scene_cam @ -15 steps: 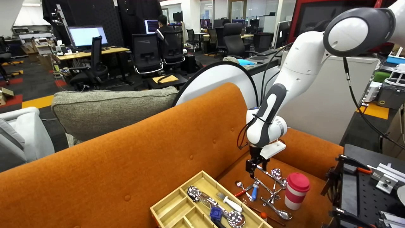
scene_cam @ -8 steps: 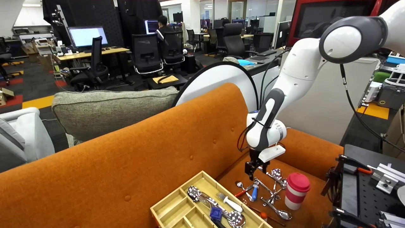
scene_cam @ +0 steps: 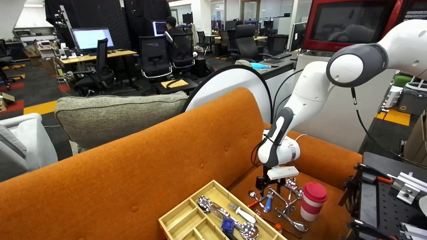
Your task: Put the blue thing on the horizontal compartment of the tray
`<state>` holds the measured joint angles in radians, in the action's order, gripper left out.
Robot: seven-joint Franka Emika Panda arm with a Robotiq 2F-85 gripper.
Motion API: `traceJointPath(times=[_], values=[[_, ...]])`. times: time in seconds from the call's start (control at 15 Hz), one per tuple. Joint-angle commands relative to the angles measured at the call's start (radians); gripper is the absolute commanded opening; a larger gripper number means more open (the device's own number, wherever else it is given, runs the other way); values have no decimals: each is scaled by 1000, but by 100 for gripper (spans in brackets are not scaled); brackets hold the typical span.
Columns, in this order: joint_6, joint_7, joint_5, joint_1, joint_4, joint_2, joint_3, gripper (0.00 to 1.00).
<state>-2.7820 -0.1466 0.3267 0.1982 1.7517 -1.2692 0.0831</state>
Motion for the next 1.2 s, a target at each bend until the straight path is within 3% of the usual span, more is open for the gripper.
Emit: traceJointPath(times=[0.0,0.47,0.6,1.13], values=[[4,-8,0,-1,-9,-3,0,100],[6,-14,2,0,-13,-3,1,100],[-2,0,15,29,-29,-23,29,100],[-87,-89,105,44,-64,-95,56,100]])
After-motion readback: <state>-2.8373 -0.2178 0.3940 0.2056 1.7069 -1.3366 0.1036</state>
